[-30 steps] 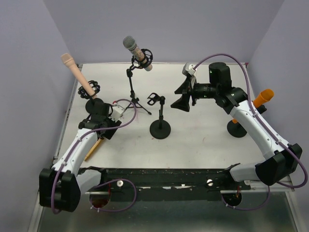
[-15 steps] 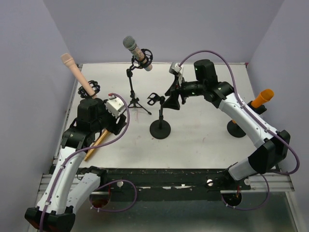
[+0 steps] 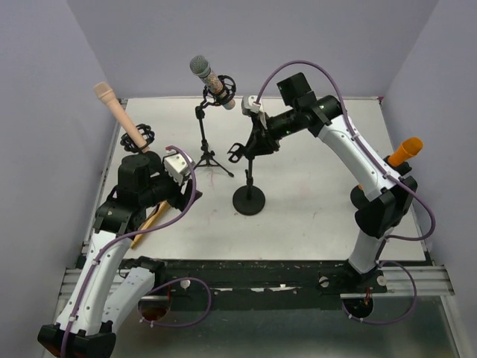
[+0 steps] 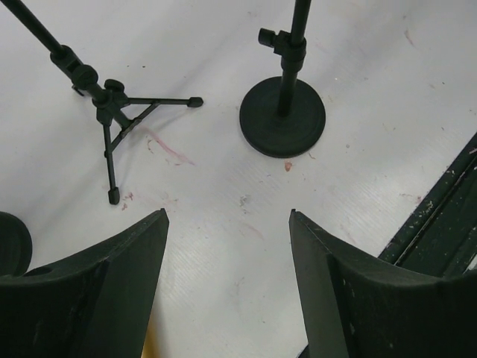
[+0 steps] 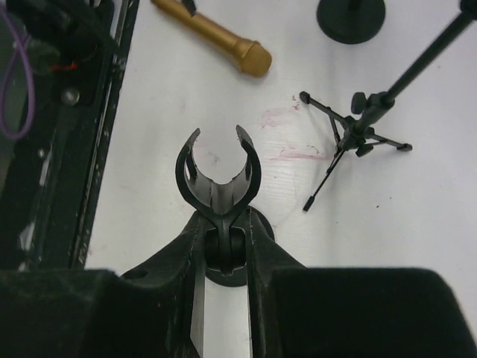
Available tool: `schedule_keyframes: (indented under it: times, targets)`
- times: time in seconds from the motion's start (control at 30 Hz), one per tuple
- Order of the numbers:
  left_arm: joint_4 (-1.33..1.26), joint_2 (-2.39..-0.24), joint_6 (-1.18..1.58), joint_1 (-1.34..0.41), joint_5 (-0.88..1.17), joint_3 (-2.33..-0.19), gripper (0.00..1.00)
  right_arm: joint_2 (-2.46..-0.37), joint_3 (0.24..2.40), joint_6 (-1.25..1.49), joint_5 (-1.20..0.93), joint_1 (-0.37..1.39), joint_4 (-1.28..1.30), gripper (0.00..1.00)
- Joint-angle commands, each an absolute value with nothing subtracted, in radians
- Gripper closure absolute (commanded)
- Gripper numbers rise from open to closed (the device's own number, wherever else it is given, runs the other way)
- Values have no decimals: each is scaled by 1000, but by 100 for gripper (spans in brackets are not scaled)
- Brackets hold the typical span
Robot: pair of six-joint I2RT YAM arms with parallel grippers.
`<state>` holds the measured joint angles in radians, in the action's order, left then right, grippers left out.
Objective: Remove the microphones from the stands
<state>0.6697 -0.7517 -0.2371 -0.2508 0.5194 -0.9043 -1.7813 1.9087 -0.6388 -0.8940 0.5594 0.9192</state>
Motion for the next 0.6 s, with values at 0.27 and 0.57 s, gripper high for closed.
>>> schedule_keyframes:
  times: [0.27,0.57]
  targets:
    - [626,-733,-204,-276,661,-876,26,-1839,2080,-1289,-838,565,1321,43]
    - [611,-765,-180,-279,621,-910,27,-1614,1756,-667,-770,565,897,24]
